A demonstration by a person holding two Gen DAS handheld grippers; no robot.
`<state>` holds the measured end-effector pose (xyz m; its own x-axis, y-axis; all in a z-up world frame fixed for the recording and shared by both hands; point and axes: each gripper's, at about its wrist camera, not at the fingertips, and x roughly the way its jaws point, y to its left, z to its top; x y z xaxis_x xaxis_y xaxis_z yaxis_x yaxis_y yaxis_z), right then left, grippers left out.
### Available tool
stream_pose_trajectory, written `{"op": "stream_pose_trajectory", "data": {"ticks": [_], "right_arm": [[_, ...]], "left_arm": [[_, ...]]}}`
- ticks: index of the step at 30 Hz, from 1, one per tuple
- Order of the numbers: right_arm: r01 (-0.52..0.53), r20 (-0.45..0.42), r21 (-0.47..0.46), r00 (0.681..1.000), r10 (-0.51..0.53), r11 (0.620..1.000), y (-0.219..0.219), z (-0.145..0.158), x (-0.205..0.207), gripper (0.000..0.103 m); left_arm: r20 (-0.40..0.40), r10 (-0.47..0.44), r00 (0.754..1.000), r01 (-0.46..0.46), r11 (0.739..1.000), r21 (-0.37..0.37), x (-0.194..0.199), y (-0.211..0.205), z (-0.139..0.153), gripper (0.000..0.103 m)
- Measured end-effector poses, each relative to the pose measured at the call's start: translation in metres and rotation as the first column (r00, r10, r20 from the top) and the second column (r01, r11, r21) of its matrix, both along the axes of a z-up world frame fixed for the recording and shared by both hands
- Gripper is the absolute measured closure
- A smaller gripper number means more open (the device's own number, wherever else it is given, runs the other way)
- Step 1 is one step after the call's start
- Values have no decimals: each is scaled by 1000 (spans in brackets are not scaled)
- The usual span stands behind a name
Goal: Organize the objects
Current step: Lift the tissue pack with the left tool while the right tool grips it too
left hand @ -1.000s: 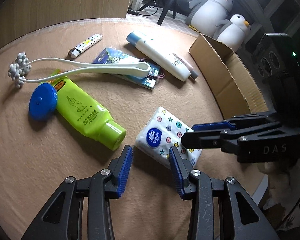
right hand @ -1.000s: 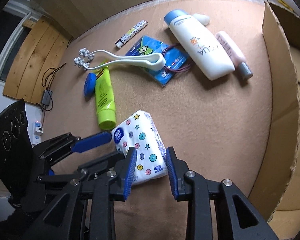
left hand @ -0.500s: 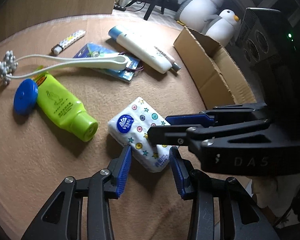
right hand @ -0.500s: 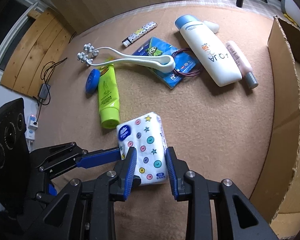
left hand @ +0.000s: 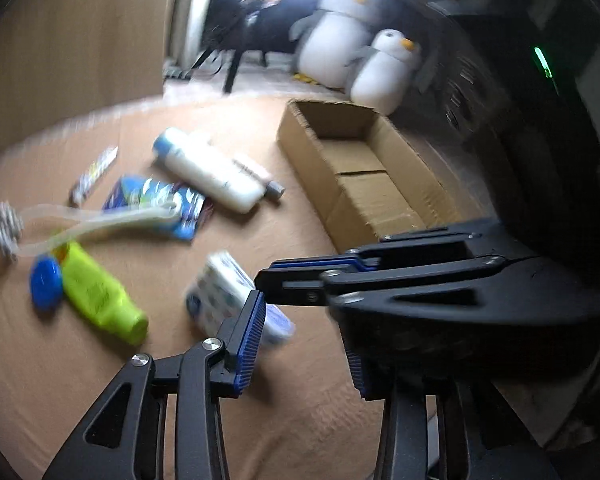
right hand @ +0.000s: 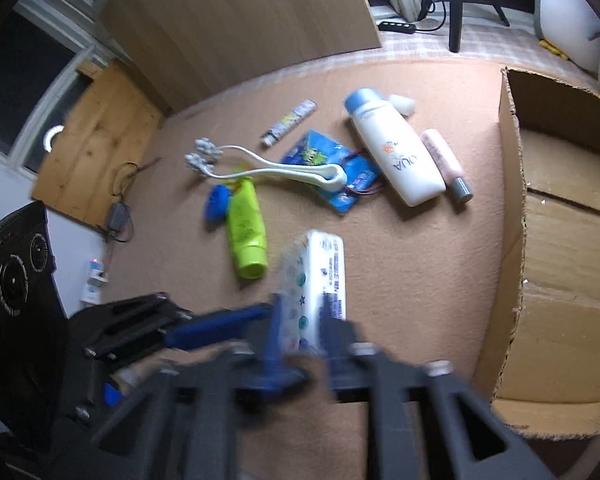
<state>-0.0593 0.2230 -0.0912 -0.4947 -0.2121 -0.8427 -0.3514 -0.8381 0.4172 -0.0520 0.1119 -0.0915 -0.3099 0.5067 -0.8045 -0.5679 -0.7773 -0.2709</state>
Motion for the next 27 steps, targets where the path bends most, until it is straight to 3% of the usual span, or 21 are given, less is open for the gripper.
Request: {"op": "stream_pose_trajectory", "data": {"ticks": [3, 7, 8, 12, 19, 27], "right_arm": [[35, -25, 25, 999, -35, 999, 10, 6, 6, 98], [47, -26, 37, 999, -46, 998, 25, 8, 16, 94], [39, -17, 45, 999, -38, 998, 26, 8, 15, 91], [-2, 11, 17, 1000, 2, 1000, 27, -2, 6, 58], [-99, 122, -9, 988, 100, 995, 9, -41, -16, 57], [-162, 205, -39, 965, 167, 986, -3, -65, -26, 57]], "left_arm": [[-5, -7, 1000, 7, 1000, -14, -3, 10, 1, 62], [37, 43, 998, -43, 999, -22, -9, -14, -16, 61], [56, 69, 996, -68, 997, -25, -11, -22, -22, 57], [136, 130, 982, -131, 991, -6, -17, -42, -44, 47], [242, 146, 959, -161, 986, 46, -16, -46, -69, 42], [290, 164, 943, -192, 979, 73, -19, -47, -86, 42]]}}
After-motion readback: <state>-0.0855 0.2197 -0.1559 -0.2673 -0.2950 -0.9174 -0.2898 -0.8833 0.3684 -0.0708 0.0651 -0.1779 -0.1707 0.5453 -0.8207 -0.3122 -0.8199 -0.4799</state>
